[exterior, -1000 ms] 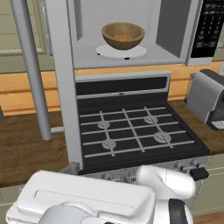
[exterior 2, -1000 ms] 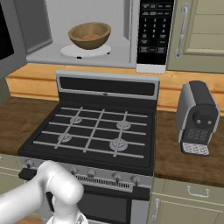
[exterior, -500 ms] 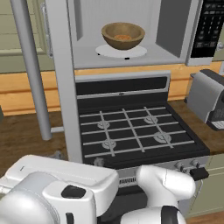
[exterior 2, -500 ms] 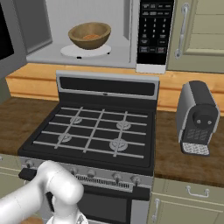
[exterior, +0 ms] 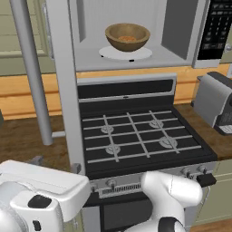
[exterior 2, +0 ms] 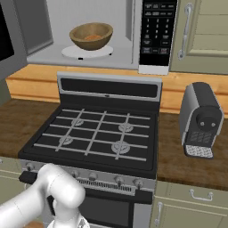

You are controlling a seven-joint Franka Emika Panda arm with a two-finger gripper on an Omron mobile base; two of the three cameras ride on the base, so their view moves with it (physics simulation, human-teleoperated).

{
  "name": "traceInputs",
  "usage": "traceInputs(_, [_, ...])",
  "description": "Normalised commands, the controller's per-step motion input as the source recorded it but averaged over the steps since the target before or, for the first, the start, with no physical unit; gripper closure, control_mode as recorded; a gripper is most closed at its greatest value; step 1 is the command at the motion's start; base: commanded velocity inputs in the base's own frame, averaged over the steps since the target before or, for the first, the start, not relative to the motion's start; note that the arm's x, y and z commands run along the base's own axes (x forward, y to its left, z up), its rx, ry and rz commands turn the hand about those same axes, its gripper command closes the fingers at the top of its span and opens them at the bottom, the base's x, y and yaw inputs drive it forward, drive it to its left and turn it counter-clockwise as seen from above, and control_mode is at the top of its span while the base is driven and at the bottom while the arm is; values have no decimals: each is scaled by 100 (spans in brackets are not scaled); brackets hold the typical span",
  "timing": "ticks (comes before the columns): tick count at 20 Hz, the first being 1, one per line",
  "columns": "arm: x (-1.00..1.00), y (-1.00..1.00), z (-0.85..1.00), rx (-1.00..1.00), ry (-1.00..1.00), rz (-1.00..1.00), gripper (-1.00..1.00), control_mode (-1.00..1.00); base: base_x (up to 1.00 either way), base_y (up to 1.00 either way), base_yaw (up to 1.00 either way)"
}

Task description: Open the microwave, place the bowl with waffle inside the microwave, then close the microwave door and turn it on.

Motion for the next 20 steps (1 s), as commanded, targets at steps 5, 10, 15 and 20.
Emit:
traceInputs(5, [2,22,0,-7,0,-9,-100,-100,0,0,0])
traceInputs(10, [14,-1,0,-15,1,-11,-100,-100,0,0,0])
traceInputs(15, [39,-1,0,-13,1,-6,-100,-100,0,0,0])
traceInputs(20, [18,-42,0,-10,0,-10,-100,-100,0,0,0])
